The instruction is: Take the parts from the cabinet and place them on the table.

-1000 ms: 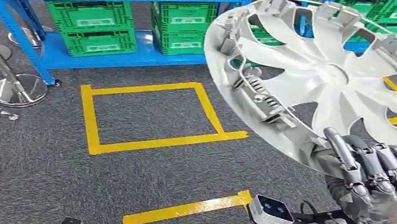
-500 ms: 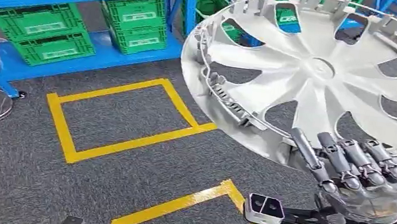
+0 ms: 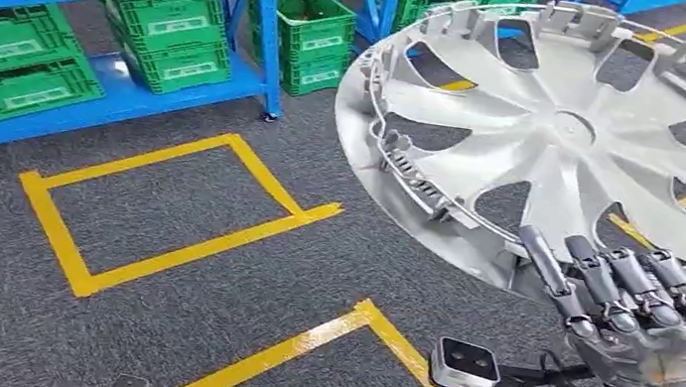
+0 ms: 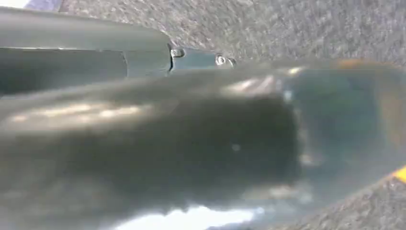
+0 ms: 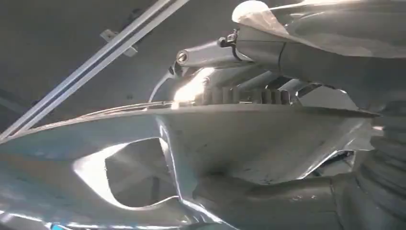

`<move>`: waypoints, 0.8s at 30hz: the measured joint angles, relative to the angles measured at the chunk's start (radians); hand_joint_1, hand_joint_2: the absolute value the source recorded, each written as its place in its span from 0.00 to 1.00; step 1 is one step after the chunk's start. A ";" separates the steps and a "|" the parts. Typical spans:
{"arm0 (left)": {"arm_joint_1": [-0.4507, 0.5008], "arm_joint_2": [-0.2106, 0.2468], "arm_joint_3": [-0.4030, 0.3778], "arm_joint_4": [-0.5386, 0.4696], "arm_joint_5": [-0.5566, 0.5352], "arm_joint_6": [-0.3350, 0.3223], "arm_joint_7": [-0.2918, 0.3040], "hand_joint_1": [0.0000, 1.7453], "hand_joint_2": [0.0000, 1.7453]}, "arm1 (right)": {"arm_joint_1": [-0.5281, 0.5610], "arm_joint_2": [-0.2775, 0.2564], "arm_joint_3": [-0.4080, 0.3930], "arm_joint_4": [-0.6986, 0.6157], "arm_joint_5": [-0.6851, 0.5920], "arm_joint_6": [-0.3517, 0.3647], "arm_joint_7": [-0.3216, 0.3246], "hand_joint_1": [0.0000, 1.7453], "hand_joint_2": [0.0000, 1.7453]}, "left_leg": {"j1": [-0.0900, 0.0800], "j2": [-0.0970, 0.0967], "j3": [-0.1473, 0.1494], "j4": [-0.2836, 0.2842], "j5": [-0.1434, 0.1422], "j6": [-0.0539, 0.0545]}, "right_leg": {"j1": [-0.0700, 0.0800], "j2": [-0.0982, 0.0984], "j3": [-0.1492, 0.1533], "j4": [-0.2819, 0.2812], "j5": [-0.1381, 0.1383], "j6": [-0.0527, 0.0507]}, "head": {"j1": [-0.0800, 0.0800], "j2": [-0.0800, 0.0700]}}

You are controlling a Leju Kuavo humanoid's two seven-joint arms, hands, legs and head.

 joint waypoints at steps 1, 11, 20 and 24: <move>0.003 0.000 0.000 0.000 -0.001 0.001 0.001 0.00 0.00 | 0.003 -0.006 0.003 0.000 0.000 0.000 0.001 1.00 1.00 | -0.001 0.015 -0.001 0.000 -0.001 0.001 | 0.000 -0.006 -0.036 0.076 -0.028 0.003 | 0.000 0.000; 0.001 -0.004 0.000 0.000 -0.002 0.008 0.031 0.00 0.00 | 0.026 -0.044 0.006 -0.017 0.000 0.000 0.012 1.00 1.00 | -0.011 0.104 0.012 -0.006 -0.004 -0.028 | 0.015 -0.047 0.124 -0.209 0.093 -0.034 | -0.002 0.000; 0.007 -0.003 0.000 0.000 -0.002 0.011 0.031 0.00 0.00 | 0.028 -0.047 0.007 -0.024 0.001 0.000 0.012 1.00 1.00 | -0.005 -0.005 -0.072 0.183 -0.058 -0.037 | 0.006 0.056 0.130 -0.215 0.104 -0.055 | -0.008 0.000; 0.007 0.013 0.000 0.012 0.005 -0.056 0.107 0.00 0.00 | 0.031 -0.053 0.007 -0.026 0.001 0.000 0.022 1.00 1.00 | -0.004 -0.071 0.008 0.004 -0.007 -0.027 | 0.002 0.099 0.115 -0.203 0.103 -0.036 | -0.008 0.000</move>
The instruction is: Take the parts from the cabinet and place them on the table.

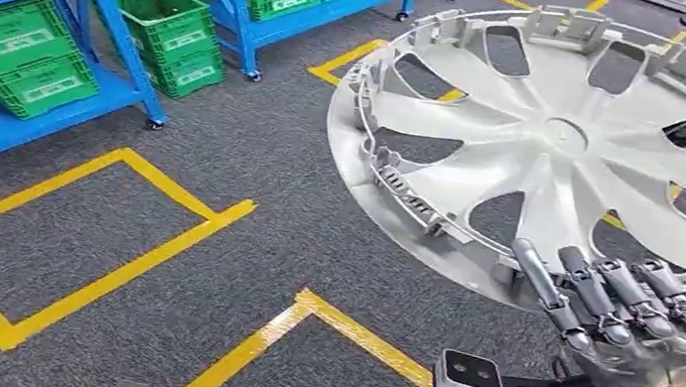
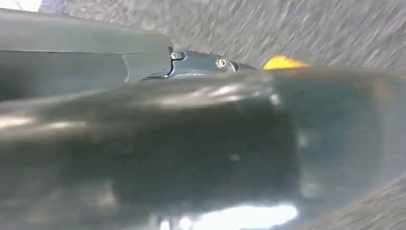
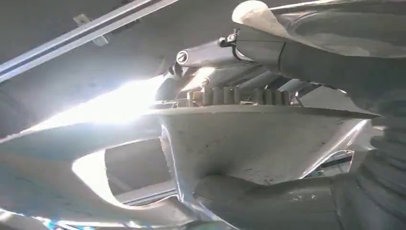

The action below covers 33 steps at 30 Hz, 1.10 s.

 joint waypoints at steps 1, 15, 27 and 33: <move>0.004 0.004 0.000 0.004 0.003 -0.014 0.016 0.00 0.00 | 0.008 -0.002 0.000 -0.002 0.000 0.000 0.004 1.00 1.00 | -0.003 0.006 0.000 -0.001 -0.001 0.002 | -0.005 0.009 -0.002 -0.002 0.002 0.008 | 0.001 0.000; 0.003 0.039 -0.032 0.042 -0.046 -0.014 0.016 0.00 0.00 | 0.101 -0.015 -0.022 -0.070 0.000 0.000 0.017 1.00 1.00 | -0.009 0.152 0.020 -0.017 -0.011 0.002 | 0.005 -0.176 0.002 -0.001 -0.005 0.016 | 0.009 0.000; 0.000 0.033 -0.050 0.041 -0.018 -0.013 0.015 0.00 0.00 | 0.107 -0.011 -0.024 -0.076 0.000 0.000 0.019 1.00 1.00 | -0.002 0.058 -0.053 0.143 -0.043 -0.012 | 0.004 -0.036 0.004 -0.001 0.001 -0.023 | 0.003 0.000; -0.009 0.032 -0.050 0.041 -0.016 -0.017 0.014 0.00 0.00 | 0.096 0.003 -0.022 -0.070 0.000 0.000 -0.020 1.00 1.00 | -0.004 0.015 0.004 -0.009 -0.002 0.006 | -0.006 0.026 -0.019 0.000 0.012 0.014 | 0.005 0.000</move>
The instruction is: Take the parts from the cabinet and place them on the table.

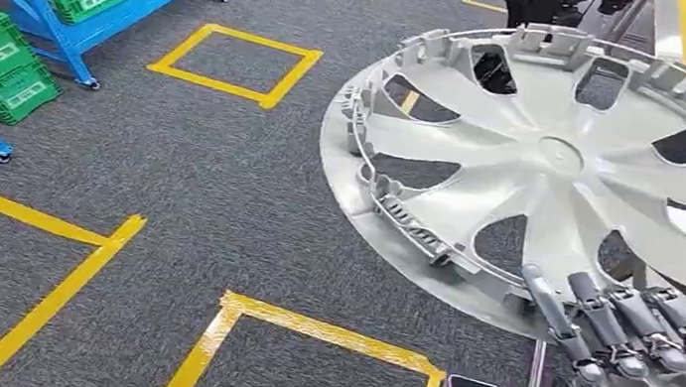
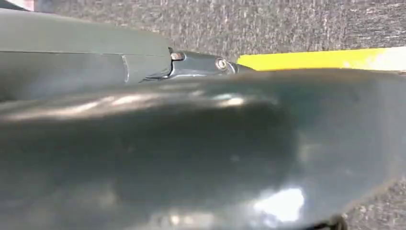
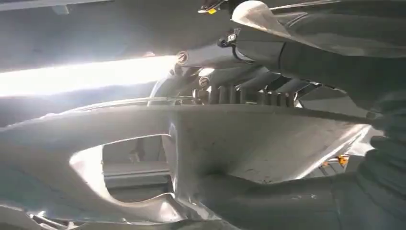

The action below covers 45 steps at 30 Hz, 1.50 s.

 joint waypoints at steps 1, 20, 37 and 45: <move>-0.005 -0.001 -0.001 0.000 -0.001 -0.002 0.000 0.00 0.00 | 0.000 0.001 0.001 0.002 0.000 0.000 -0.007 1.00 1.00 | 0.006 0.016 0.004 -0.011 0.007 0.008 | -0.001 -0.026 -0.012 0.009 -0.007 0.002 | -0.001 0.000; -0.122 0.042 -0.073 0.001 -0.091 -0.102 0.144 0.00 0.00 | -0.142 0.044 0.008 0.151 0.000 0.000 -0.071 1.00 1.00 | 0.002 0.061 -0.098 0.238 -0.136 -0.032 | 0.011 -0.126 0.017 -0.015 0.000 -0.044 | -0.001 0.000; -0.152 0.040 -0.126 0.001 -0.110 -0.108 0.148 0.00 0.00 | -0.128 0.070 -0.024 0.167 -0.001 0.000 -0.085 1.00 1.00 | 0.004 0.083 -0.013 -0.011 0.018 0.011 | 0.004 -0.131 -0.172 0.328 -0.136 0.011 | 0.010 0.000; -0.147 0.039 -0.124 0.000 -0.071 -0.091 0.122 0.00 0.00 | -0.132 0.071 -0.018 0.174 -0.001 0.000 -0.057 1.00 1.00 | -0.005 0.156 -0.002 -0.010 0.004 -0.018 | 0.019 -0.182 -0.004 0.008 -0.007 -0.020 | 0.007 0.000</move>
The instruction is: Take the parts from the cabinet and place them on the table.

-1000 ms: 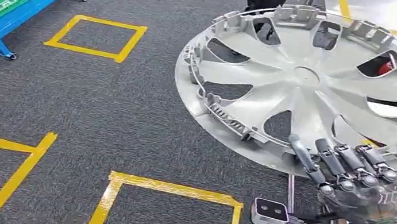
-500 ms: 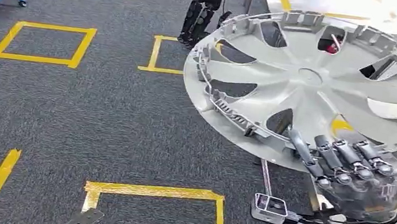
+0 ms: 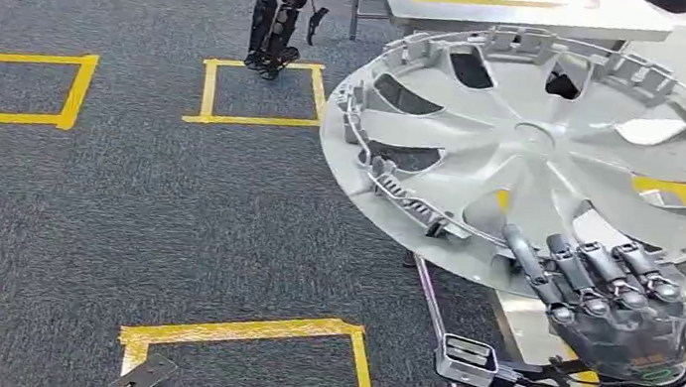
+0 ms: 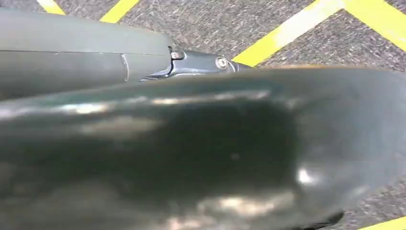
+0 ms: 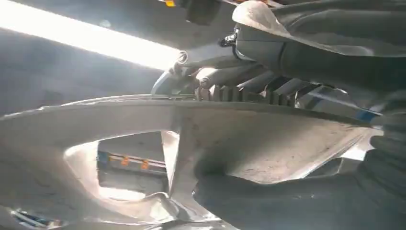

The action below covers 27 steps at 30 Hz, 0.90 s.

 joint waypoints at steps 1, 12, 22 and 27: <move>0.005 -0.001 0.003 0.000 0.015 0.011 -0.015 0.00 0.00 | -0.001 0.000 0.008 0.000 0.000 0.000 0.013 1.00 1.00 | 0.001 0.011 0.004 0.000 -0.003 -0.006 | 0.000 0.012 0.000 -0.002 0.002 -0.006 | 0.000 0.000; 0.126 -0.039 0.059 0.013 0.094 0.134 -0.134 0.00 0.00 | 0.079 0.000 0.038 -0.084 0.000 0.000 0.057 1.00 1.00 | 0.006 -0.180 -0.033 0.036 0.015 0.011 | -0.002 0.143 0.013 -0.003 -0.002 -0.024 | -0.013 0.000; 0.189 -0.057 0.099 0.013 0.113 0.177 -0.173 0.00 0.00 | 0.094 0.000 0.042 -0.105 0.000 0.000 0.108 1.00 1.00 | 0.005 -0.085 -0.011 -0.010 0.013 0.034 | -0.010 0.055 -0.136 0.261 -0.130 0.022 | -0.008 0.000; 0.196 -0.064 0.103 -0.005 0.113 0.167 -0.161 0.00 0.00 | 0.095 -0.001 0.043 -0.104 0.000 0.000 0.130 1.00 1.00 | 0.002 -0.031 -0.003 -0.007 0.003 0.019 | -0.014 -0.028 0.009 0.000 -0.017 0.030 | -0.007 0.000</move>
